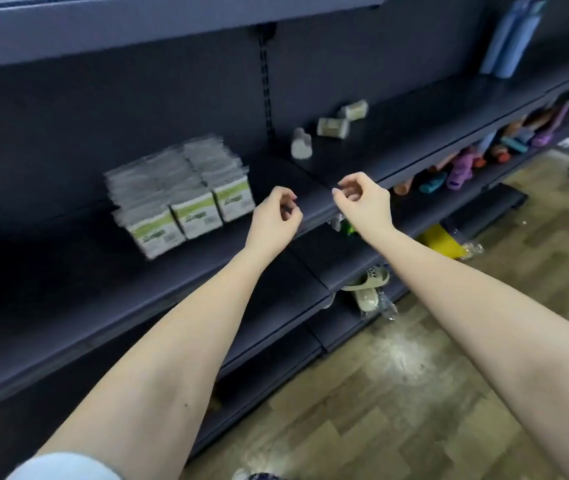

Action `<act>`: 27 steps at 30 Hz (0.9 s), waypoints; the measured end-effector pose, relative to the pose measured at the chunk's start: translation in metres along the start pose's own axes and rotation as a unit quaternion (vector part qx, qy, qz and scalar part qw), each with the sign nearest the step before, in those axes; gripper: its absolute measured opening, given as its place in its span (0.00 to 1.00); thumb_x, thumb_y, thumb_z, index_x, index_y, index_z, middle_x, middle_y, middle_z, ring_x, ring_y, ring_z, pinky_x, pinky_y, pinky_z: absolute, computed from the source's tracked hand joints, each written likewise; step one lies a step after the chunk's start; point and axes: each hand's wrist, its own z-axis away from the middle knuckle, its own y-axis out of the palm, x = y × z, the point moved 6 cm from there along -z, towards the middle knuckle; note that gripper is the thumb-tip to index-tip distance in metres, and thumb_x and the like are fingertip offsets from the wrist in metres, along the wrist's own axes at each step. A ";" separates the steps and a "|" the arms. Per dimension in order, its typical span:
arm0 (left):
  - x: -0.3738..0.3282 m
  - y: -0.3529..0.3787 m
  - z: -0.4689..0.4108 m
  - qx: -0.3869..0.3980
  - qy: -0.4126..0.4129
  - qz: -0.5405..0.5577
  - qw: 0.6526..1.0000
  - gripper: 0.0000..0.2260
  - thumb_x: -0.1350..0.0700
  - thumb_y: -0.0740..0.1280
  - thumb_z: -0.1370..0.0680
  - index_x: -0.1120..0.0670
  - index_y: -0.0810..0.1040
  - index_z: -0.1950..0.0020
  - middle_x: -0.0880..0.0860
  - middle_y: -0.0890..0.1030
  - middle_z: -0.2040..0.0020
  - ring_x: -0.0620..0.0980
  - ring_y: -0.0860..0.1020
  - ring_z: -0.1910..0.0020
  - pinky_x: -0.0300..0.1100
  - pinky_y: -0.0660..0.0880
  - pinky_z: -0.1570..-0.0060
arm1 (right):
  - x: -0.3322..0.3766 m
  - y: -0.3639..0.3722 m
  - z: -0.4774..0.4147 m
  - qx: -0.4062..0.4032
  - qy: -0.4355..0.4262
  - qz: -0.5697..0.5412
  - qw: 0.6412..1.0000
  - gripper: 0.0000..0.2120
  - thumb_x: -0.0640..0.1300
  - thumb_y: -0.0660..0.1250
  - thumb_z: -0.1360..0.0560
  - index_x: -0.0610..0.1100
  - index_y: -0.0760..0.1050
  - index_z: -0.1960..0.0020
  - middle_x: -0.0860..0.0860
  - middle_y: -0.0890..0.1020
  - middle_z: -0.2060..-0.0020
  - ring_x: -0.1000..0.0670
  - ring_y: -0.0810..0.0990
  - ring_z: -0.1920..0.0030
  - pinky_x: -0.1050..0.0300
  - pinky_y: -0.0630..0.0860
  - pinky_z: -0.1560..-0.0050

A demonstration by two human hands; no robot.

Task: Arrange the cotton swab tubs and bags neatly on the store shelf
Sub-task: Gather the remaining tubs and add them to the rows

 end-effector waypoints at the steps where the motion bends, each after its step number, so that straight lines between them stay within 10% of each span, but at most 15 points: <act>1: -0.005 0.010 -0.008 -0.001 -0.001 0.010 1.000 0.07 0.59 0.63 0.25 0.50 0.71 0.48 0.45 0.76 0.57 0.40 0.72 0.63 0.26 0.68 0.63 | -0.010 -0.009 -0.004 -0.002 0.005 0.011 1.000 0.06 0.45 0.69 0.28 0.45 0.76 0.53 0.55 0.78 0.64 0.60 0.73 0.69 0.76 0.68 0.63; 7: -0.029 0.078 -0.059 0.017 0.025 0.038 0.999 0.08 0.60 0.65 0.26 0.51 0.73 0.49 0.48 0.78 0.53 0.40 0.73 0.62 0.25 0.68 0.59 | -0.066 -0.053 -0.042 -0.049 0.034 0.042 0.997 0.05 0.47 0.69 0.29 0.50 0.74 0.56 0.53 0.80 0.58 0.55 0.75 0.65 0.57 0.77 0.53; 17: 0.007 0.089 -0.212 -0.088 -0.001 -0.112 0.990 0.15 0.57 0.68 0.27 0.57 0.73 0.42 0.58 0.74 0.39 0.58 0.70 0.39 0.46 0.68 0.40 | -0.095 -0.039 -0.171 -0.039 0.004 0.070 0.997 0.10 0.47 0.70 0.30 0.44 0.77 0.51 0.49 0.77 0.57 0.52 0.76 0.60 0.59 0.74 0.52; 27: 0.041 0.092 -0.314 -0.070 -0.180 -0.168 0.967 0.24 0.54 0.70 0.27 0.54 0.66 0.34 0.58 0.66 0.32 0.59 0.66 0.34 0.51 0.69 0.39 | -0.094 -0.005 -0.303 0.141 -0.052 0.183 0.971 0.18 0.48 0.67 0.26 0.39 0.74 0.41 0.47 0.77 0.45 0.46 0.70 0.35 0.58 0.60 0.33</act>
